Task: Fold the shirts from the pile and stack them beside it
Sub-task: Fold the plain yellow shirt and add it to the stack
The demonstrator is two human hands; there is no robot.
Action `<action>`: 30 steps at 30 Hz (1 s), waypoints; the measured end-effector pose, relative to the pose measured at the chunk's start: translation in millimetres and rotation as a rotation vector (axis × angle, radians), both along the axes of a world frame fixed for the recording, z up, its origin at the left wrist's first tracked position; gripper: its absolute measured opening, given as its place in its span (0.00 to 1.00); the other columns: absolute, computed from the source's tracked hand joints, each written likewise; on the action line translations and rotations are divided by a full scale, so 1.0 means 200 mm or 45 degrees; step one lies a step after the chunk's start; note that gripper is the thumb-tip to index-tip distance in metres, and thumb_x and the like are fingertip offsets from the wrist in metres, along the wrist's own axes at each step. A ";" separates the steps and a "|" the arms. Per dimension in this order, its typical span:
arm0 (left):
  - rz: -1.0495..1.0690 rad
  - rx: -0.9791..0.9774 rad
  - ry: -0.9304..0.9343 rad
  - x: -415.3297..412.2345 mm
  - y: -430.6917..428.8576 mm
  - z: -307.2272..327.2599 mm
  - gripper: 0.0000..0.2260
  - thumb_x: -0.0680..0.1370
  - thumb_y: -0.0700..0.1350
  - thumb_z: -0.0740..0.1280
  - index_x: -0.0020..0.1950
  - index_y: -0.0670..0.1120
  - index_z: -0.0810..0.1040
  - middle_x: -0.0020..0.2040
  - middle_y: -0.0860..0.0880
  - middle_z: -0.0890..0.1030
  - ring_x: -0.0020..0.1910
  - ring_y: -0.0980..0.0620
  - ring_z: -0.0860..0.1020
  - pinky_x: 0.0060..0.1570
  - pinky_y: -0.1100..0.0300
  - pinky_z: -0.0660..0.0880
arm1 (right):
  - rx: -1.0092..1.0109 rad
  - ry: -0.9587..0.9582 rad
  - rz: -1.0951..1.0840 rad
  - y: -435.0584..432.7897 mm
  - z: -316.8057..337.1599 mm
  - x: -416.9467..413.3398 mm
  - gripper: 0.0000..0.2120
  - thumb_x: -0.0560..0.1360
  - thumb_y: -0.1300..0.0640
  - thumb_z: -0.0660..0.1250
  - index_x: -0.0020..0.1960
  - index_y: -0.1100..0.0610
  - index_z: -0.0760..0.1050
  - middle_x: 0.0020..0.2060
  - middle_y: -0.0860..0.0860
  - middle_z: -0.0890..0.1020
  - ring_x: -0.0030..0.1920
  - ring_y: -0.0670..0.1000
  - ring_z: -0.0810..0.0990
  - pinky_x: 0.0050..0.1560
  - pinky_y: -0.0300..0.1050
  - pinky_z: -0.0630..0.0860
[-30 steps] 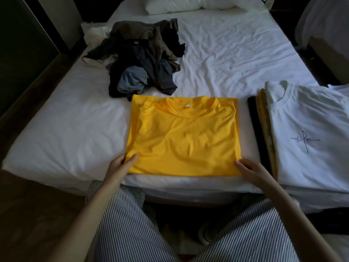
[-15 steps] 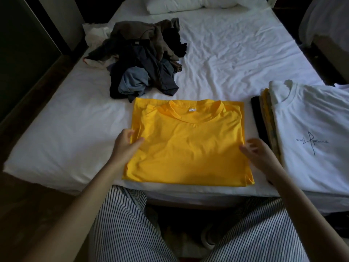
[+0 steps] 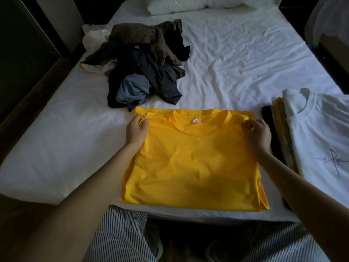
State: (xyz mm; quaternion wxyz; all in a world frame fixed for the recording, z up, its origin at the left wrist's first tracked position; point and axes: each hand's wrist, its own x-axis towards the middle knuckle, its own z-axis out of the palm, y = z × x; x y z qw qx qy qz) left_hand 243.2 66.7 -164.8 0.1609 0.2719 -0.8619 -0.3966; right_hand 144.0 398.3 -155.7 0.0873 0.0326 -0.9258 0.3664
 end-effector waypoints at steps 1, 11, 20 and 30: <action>0.033 -0.036 0.062 0.02 0.00 0.00 0.10 0.81 0.47 0.61 0.48 0.41 0.73 0.37 0.49 0.72 0.39 0.51 0.71 0.33 0.56 0.60 | -0.033 0.076 0.012 0.00 0.00 -0.01 0.12 0.77 0.59 0.64 0.56 0.66 0.78 0.50 0.61 0.79 0.52 0.61 0.76 0.53 0.54 0.71; 0.110 -0.176 -0.138 -0.02 -0.06 -0.05 0.12 0.81 0.47 0.61 0.54 0.38 0.76 0.50 0.39 0.79 0.51 0.40 0.76 0.42 0.56 0.67 | -0.096 -0.232 -0.055 -0.13 -0.02 -0.10 0.12 0.79 0.56 0.61 0.56 0.62 0.77 0.53 0.60 0.80 0.55 0.61 0.77 0.51 0.52 0.72; -0.197 -0.411 -0.037 0.32 0.18 -0.05 0.25 0.79 0.53 0.56 0.70 0.40 0.67 0.69 0.38 0.68 0.68 0.40 0.66 0.66 0.48 0.63 | -0.182 -0.131 0.016 0.12 -0.03 0.42 0.10 0.78 0.56 0.64 0.55 0.61 0.74 0.44 0.54 0.75 0.44 0.53 0.74 0.38 0.42 0.68; -0.142 -0.388 -0.067 0.58 0.28 -0.05 0.25 0.77 0.55 0.55 0.68 0.41 0.70 0.70 0.39 0.67 0.68 0.41 0.63 0.67 0.49 0.61 | -0.017 -0.164 0.094 0.21 -0.06 0.72 0.22 0.75 0.46 0.61 0.50 0.65 0.79 0.52 0.59 0.74 0.55 0.59 0.72 0.56 0.52 0.69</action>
